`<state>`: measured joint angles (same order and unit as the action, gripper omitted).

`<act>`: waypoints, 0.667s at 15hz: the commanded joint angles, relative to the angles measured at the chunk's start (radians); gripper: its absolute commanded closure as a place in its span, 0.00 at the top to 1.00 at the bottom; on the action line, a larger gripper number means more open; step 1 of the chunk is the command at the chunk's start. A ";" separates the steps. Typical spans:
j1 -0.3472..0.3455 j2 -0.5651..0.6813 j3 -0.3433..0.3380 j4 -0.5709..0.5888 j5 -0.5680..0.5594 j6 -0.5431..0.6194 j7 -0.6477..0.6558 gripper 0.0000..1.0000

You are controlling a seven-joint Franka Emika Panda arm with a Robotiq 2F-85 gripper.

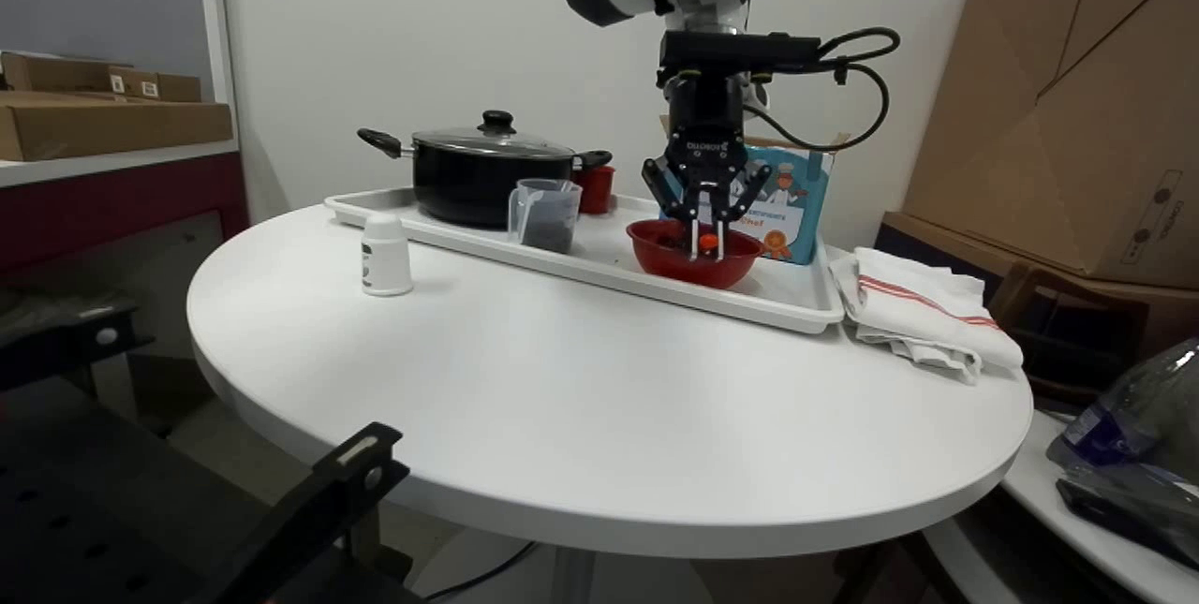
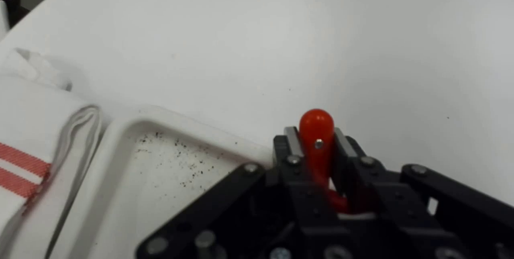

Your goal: Use the spoon to scoop out some of the contents in the red bowl into the clear jug on the left

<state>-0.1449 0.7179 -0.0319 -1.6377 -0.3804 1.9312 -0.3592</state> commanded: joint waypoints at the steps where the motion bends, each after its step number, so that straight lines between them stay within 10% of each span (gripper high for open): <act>1: 0.000 0.007 0.014 0.047 0.075 -0.055 -0.030 0.10; 10: -0.013 0.017 0.026 0.087 0.192 -0.124 -0.014 0.10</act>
<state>-0.1444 0.7183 -0.0082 -1.5921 -0.2388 1.8473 -0.3625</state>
